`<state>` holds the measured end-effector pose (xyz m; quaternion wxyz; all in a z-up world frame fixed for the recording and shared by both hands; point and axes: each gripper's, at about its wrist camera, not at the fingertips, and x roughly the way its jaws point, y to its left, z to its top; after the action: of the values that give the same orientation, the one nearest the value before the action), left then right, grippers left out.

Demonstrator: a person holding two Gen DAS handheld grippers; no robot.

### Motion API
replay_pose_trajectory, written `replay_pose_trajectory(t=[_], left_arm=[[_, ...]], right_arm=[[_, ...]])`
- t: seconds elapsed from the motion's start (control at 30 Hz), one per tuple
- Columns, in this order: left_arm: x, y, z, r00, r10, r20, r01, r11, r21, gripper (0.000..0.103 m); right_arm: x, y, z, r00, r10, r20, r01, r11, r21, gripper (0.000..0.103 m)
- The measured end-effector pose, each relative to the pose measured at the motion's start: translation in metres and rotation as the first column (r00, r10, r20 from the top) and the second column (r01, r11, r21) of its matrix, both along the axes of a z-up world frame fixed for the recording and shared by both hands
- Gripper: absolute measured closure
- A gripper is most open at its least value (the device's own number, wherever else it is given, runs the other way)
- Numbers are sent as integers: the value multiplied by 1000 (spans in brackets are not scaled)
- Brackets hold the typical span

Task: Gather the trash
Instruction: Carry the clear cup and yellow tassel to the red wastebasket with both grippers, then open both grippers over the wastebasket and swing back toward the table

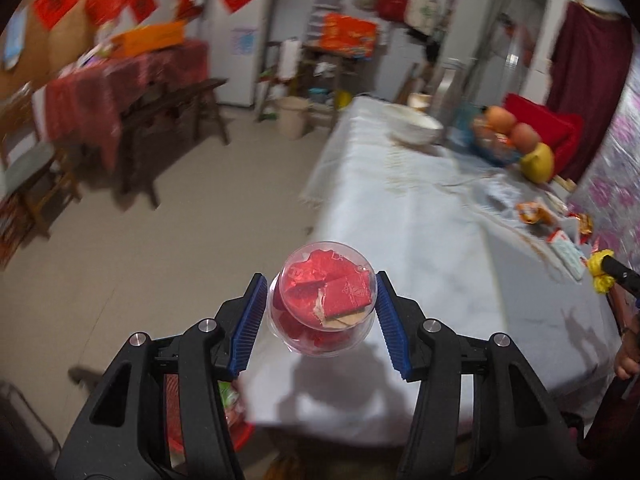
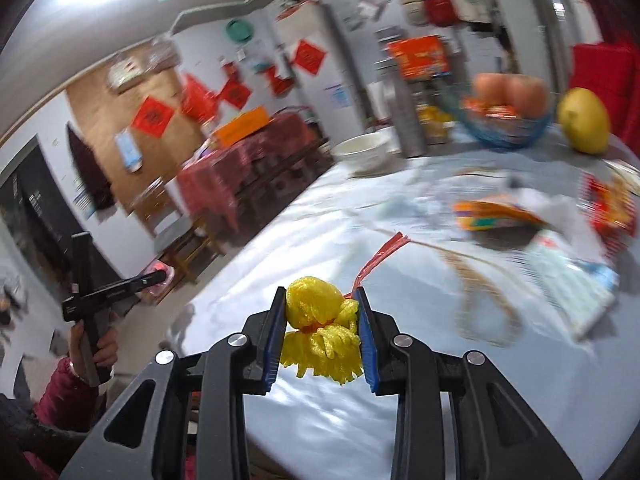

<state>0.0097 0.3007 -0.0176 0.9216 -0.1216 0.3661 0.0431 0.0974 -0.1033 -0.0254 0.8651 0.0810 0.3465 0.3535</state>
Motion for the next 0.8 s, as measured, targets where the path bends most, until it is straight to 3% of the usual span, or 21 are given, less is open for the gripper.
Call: replay_pose_trajectory(t=[0.23,0.43,0.47,0.53,0.6,0.8], left_arm=[[-44,79,-47,984,131,-117,-132,991,-2,49],[-59,115,-96,965,166,-204,-181,982,-57,48],[-59,117,-101,962,164,-217,-181,982,-61,46],[-63,122,-111,957,169,-236,-188,981,-57,26],[-66,123,-111,956,188,-226,-201,979,-36,18],[-75,130,-91,951,252,-181,-242,967,78,9]], right_arm=[[-11,95,12,983,179,-34,-179,983,-27,70],[-29,182,12,939,331,-91,-338,938,-73,70],[-33,195,11,929,355,-101,-364,928,-81,70],[-39,217,11,913,392,-114,-403,911,-93,70],[-46,242,8,892,432,-133,-447,888,-108,70],[-63,297,-5,832,522,-189,-549,825,-135,70]])
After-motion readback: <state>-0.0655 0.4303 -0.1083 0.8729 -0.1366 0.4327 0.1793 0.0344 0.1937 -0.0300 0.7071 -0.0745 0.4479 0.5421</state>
